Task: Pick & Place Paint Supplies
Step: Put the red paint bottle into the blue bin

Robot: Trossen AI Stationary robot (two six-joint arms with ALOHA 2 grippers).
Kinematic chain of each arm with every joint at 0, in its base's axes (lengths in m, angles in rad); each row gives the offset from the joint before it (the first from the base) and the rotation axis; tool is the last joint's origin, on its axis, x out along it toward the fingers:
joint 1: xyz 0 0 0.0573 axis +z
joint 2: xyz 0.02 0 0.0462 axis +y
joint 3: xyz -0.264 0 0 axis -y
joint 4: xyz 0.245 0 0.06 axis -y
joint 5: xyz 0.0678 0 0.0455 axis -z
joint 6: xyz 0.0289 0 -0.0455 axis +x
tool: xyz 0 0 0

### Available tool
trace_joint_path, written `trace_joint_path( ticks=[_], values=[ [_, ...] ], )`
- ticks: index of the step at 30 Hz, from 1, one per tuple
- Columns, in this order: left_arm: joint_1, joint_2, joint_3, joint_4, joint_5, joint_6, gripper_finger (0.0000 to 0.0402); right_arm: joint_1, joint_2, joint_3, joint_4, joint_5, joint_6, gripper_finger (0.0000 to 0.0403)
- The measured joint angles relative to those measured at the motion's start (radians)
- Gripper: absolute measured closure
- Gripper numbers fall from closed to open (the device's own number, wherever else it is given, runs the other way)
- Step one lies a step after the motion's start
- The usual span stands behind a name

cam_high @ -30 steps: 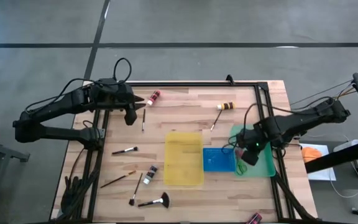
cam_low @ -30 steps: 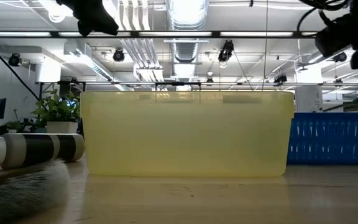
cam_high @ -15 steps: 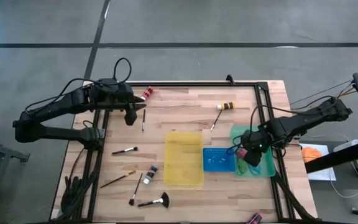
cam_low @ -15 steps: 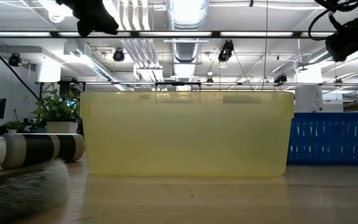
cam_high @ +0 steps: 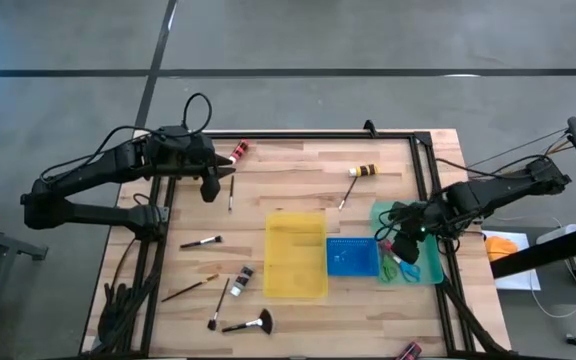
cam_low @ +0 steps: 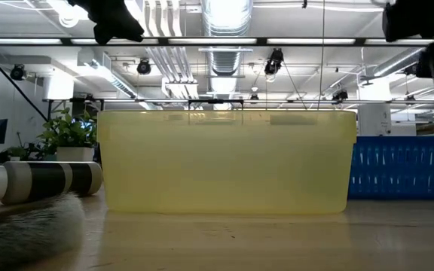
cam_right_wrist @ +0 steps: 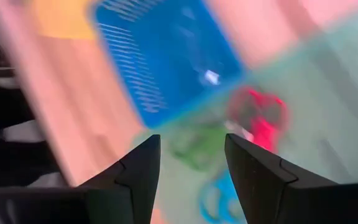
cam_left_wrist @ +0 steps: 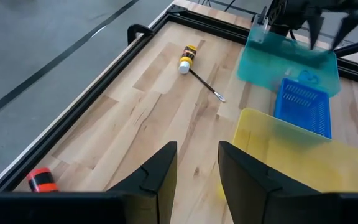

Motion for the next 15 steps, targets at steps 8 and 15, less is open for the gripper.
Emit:
trace_joint_path(
  ticks=[8,15],
  values=[
    [0.000,0.000,0.000,0.000,0.000,0.001,0.0274,0.095,-0.010,0.002,0.198,-0.197,-0.103,0.0225],
    [0.000,0.000,-0.001,0.004,0.000,-0.005,0.0274,0.207,0.031,0.002,0.333,-0.203,-0.105,0.0225]
  ],
)
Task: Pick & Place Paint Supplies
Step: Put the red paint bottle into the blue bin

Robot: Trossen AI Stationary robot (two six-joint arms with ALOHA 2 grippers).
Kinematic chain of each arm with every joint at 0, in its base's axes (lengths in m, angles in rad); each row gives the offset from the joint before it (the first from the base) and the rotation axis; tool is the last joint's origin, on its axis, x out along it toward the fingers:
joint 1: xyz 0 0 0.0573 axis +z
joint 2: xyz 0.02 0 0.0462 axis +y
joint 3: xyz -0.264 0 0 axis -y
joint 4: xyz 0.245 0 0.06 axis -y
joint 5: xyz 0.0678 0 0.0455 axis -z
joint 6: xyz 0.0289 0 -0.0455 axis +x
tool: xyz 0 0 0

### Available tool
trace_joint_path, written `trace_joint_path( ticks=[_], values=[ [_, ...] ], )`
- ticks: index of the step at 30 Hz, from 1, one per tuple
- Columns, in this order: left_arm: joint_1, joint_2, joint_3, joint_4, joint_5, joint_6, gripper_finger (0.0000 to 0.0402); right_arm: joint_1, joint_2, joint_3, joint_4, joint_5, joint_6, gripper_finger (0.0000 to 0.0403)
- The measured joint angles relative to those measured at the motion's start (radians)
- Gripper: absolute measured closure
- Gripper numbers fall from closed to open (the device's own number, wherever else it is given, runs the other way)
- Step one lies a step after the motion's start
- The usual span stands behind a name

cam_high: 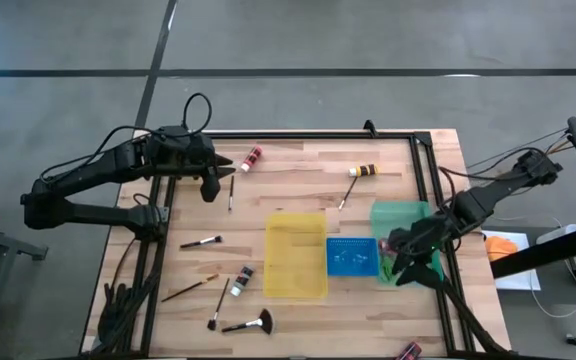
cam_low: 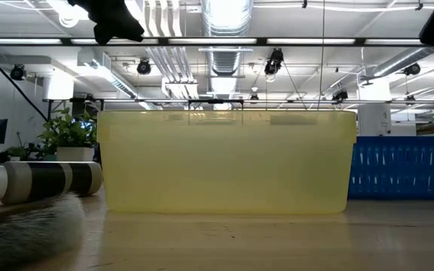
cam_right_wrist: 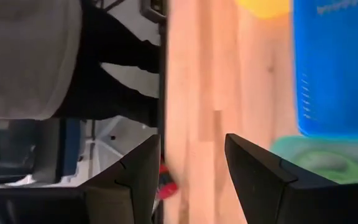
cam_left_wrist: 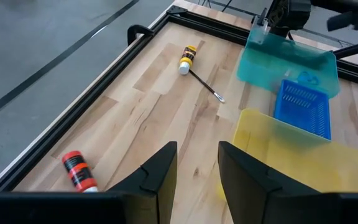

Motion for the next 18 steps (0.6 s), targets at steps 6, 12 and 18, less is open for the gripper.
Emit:
trace_joint_path(
  ticks=[6,12,18],
  values=[
    [0.000,0.000,-0.001,0.005,0.000,0.000,0.0274,0.013,0.066,0.000,0.091,0.022,0.134,0.0225],
    [0.000,0.001,-0.001,0.005,0.000,0.000,0.0274,0.044,0.148,0.000,0.251,-0.030,0.132,0.0225],
    [0.000,0.001,-0.001,0.004,0.000,0.000,0.0274,0.165,0.240,0.000,0.337,-0.137,0.159,0.0225]
  ],
)
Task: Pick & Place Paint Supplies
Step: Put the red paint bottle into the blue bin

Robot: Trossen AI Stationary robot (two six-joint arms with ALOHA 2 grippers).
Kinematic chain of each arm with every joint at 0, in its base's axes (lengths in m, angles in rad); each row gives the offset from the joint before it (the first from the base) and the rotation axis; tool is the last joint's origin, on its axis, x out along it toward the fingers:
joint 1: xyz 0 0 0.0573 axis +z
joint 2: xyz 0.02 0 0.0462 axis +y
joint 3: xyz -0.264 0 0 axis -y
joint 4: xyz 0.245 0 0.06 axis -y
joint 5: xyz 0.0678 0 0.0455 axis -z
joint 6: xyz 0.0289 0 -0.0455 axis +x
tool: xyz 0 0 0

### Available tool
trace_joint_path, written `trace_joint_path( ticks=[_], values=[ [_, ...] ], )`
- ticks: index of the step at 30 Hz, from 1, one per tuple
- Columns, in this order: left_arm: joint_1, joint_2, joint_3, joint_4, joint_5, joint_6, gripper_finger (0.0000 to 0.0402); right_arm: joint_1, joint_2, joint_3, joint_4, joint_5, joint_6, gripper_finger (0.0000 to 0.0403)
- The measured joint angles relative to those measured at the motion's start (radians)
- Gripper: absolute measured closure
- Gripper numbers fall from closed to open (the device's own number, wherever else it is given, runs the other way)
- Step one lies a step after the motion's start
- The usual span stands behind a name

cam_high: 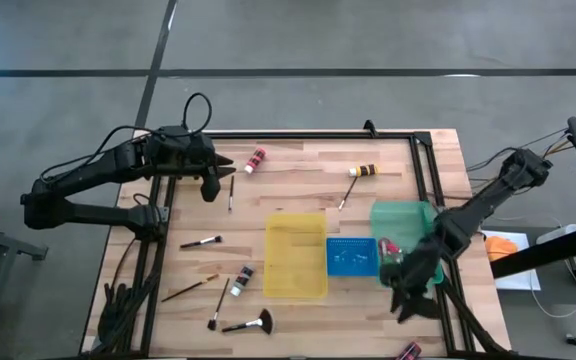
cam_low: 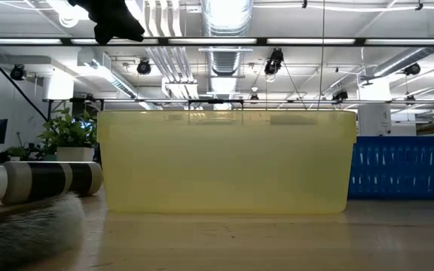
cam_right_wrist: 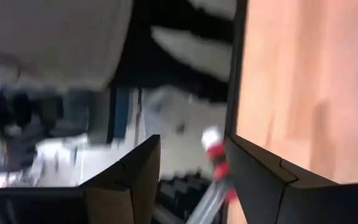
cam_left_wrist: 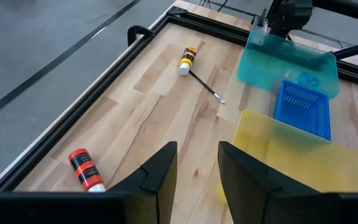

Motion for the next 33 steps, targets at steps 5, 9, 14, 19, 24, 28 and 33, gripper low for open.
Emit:
trace_joint_path(
  ticks=[5,9,14,19,24,28,33],
  values=[
    [0.000,0.000,0.000,0.000,0.000,0.001,0.0274,0.129,0.067,0.000,-0.042,-0.014,0.074,0.0225],
    [0.000,0.000,0.000,0.000,0.000,0.002,0.0274,0.212,0.104,0.000,-0.040,-0.015,0.120,0.0225],
    [0.000,0.000,0.000,0.000,0.000,0.003,0.0274,0.260,0.144,-0.001,-0.032,-0.011,0.158,0.0225],
    [0.000,0.000,-0.001,0.000,0.000,0.003,0.0274,0.259,0.166,-0.001,0.027,0.017,0.175,0.0225],
    [-0.001,0.000,-0.001,0.000,0.000,0.000,0.0274,0.273,0.235,-0.001,0.202,-0.008,0.207,0.0201],
    [-0.001,0.000,-0.001,0.000,0.000,-0.013,0.0274,0.293,0.302,0.000,0.307,-0.040,0.217,0.0148],
    [-0.001,0.000,-0.001,-0.001,0.000,-0.016,0.0274,0.320,0.371,0.053,0.185,-0.055,0.072,0.0092]
  ],
)
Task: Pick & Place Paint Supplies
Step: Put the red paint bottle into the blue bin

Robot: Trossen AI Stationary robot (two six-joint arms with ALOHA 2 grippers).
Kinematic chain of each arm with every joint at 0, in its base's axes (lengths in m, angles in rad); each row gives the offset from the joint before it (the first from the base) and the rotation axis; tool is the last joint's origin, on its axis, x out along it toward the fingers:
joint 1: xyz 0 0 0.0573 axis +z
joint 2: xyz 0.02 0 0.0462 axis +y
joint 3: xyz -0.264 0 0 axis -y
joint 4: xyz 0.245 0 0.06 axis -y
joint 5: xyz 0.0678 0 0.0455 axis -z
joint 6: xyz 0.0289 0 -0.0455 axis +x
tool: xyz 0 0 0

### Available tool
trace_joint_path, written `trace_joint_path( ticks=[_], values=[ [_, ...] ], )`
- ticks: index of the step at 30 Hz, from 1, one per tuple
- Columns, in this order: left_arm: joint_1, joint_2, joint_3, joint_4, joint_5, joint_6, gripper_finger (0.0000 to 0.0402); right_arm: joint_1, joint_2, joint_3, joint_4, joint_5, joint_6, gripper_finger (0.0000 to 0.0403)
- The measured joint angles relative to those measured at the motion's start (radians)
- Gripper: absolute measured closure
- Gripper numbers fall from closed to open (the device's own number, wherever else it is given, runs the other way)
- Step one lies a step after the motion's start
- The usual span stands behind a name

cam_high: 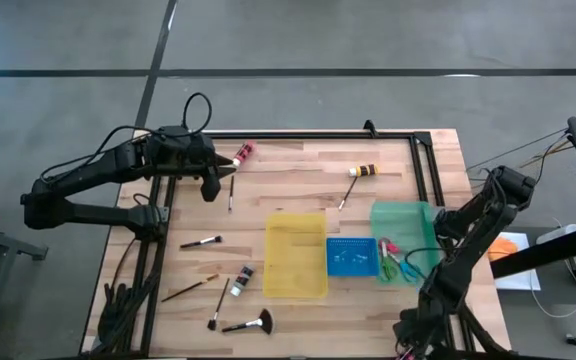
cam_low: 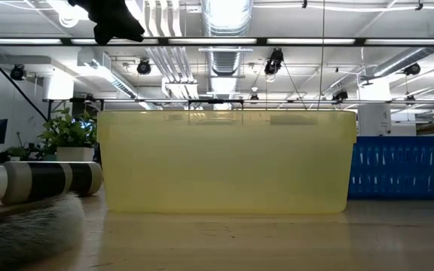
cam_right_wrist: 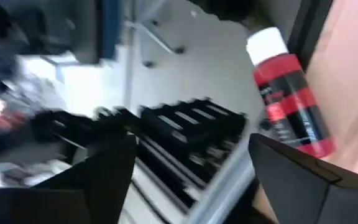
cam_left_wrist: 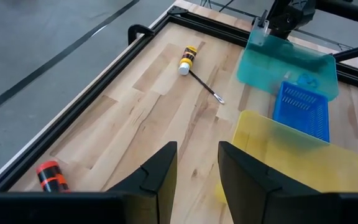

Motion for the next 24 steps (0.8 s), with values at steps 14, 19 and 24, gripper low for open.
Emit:
trace_joint_path(
  ticks=[14,19,24],
  values=[
    [0.000,0.000,-0.009,-0.008,0.004,-0.026,0.0274,0.024,0.280,0.298,-0.350,0.236,-0.214,0.0078],
    [0.000,0.000,-0.009,-0.008,0.005,-0.026,0.0274,0.056,0.369,0.392,-0.503,0.331,-0.215,0.0078],
    [0.000,0.000,-0.009,-0.008,0.009,-0.030,0.0274,0.070,0.430,0.430,-0.613,0.412,-0.193,0.0078]
  ],
)
